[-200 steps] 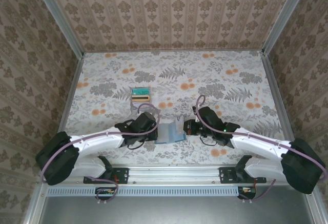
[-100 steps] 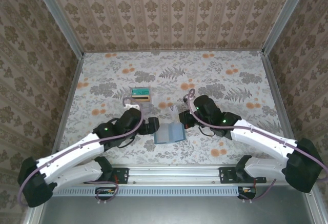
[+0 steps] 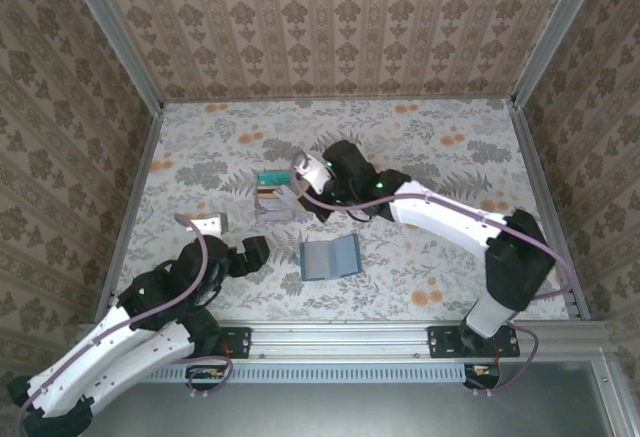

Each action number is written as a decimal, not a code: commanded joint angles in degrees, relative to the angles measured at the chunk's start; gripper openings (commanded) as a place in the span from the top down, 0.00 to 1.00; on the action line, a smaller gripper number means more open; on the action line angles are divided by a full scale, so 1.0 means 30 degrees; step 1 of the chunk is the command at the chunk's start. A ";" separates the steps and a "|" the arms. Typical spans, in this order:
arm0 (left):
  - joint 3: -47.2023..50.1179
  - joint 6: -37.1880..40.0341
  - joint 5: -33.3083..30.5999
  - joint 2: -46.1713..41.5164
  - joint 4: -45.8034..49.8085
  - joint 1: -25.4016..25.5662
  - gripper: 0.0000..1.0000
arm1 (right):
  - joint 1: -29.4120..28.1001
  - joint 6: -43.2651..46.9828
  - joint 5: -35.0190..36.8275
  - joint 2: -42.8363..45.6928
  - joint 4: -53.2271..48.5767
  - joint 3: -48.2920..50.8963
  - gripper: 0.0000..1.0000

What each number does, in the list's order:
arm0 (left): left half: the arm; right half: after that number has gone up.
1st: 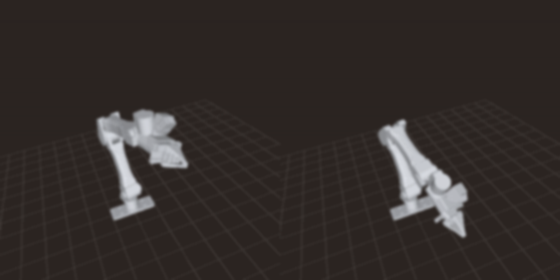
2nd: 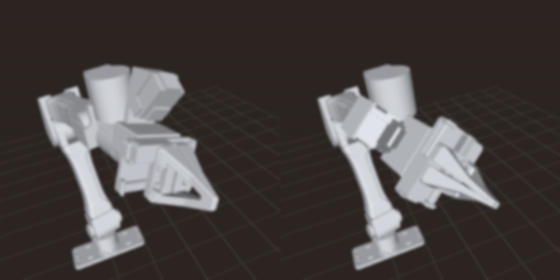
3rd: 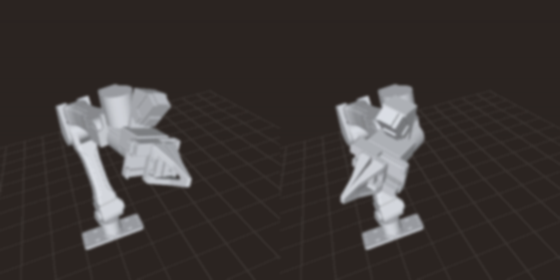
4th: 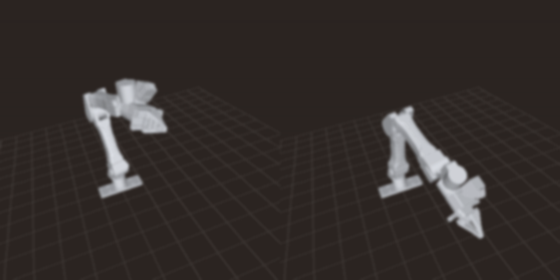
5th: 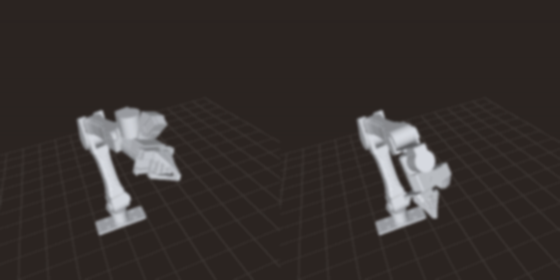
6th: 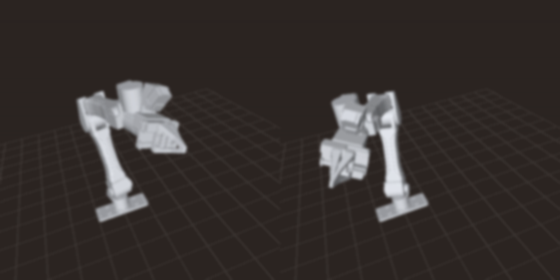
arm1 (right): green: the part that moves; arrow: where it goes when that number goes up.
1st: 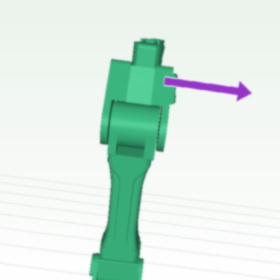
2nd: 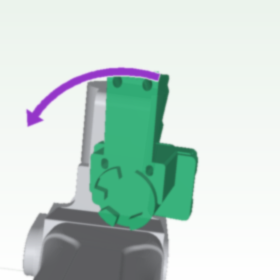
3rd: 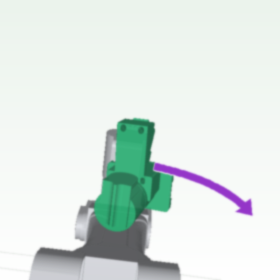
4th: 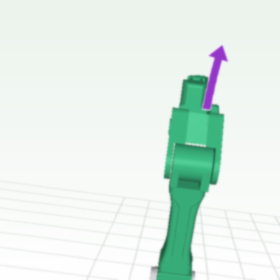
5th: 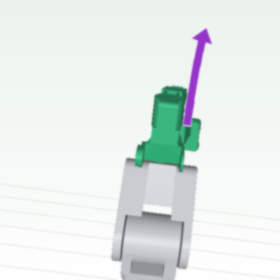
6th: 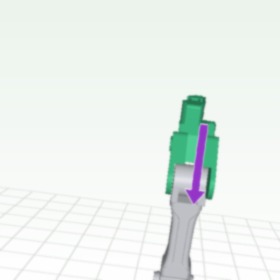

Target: Take the credit cards out of the card holder

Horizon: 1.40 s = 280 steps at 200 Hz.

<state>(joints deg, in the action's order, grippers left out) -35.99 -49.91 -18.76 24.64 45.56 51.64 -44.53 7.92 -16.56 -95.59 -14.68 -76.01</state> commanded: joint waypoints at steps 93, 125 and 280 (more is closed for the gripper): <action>-0.0100 -0.0182 -0.1711 -0.1668 0.3559 -0.0495 0.00 | -0.0409 0.8813 0.0204 -0.8395 -0.8759 -1.0870 1.00; 0.0172 -0.0457 -0.1747 -0.2014 0.3848 -0.0592 0.00 | -0.0418 0.9584 0.0856 -0.9302 -0.8566 -1.1627 1.00; 0.0568 -0.0810 -0.1480 -0.2386 0.4003 -0.0661 0.00 | -0.0359 1.0095 0.1613 -1.2634 -1.0167 -1.4478 0.79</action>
<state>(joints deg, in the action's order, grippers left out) -35.11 -51.46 -22.57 18.17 57.06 50.15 -45.43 38.22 -13.26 -131.87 -43.11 -117.56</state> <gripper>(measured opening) 0.999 0.129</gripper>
